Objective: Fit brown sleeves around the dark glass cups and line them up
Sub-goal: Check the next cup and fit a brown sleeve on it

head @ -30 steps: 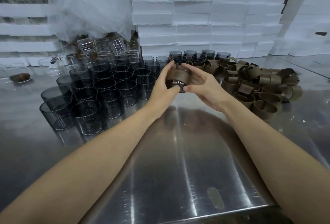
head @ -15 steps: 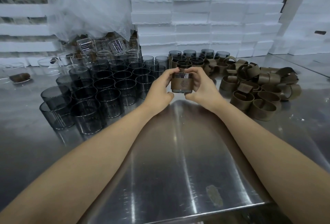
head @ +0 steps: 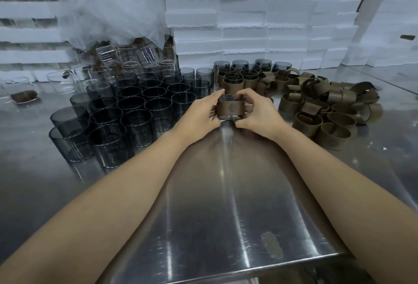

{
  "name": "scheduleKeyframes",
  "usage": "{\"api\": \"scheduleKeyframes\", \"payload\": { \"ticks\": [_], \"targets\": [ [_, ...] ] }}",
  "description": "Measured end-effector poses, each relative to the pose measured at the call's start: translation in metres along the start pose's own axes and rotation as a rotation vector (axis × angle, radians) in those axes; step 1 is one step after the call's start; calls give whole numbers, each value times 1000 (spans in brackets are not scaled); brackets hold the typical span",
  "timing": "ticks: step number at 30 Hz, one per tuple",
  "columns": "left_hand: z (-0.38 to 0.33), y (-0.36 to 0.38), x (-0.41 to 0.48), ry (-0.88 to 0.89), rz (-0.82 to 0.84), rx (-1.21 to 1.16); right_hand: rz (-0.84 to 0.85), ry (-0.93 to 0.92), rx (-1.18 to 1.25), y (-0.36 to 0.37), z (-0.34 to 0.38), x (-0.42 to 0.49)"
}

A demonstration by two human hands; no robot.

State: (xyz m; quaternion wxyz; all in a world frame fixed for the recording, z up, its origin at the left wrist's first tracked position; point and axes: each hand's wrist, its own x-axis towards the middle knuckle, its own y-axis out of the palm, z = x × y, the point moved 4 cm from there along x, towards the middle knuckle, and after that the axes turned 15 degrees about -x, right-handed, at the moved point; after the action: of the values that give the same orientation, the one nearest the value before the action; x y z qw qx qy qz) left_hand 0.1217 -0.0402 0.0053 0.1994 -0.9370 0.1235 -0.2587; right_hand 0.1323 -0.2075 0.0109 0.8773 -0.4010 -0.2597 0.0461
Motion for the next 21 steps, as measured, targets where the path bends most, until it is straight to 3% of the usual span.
{"api": "scheduleKeyframes", "payload": {
  "ticks": [21],
  "targets": [
    [-4, -1, 1, 5, 31, 87, 15, 21, -110, -1, 4, -1]
  ]
}}
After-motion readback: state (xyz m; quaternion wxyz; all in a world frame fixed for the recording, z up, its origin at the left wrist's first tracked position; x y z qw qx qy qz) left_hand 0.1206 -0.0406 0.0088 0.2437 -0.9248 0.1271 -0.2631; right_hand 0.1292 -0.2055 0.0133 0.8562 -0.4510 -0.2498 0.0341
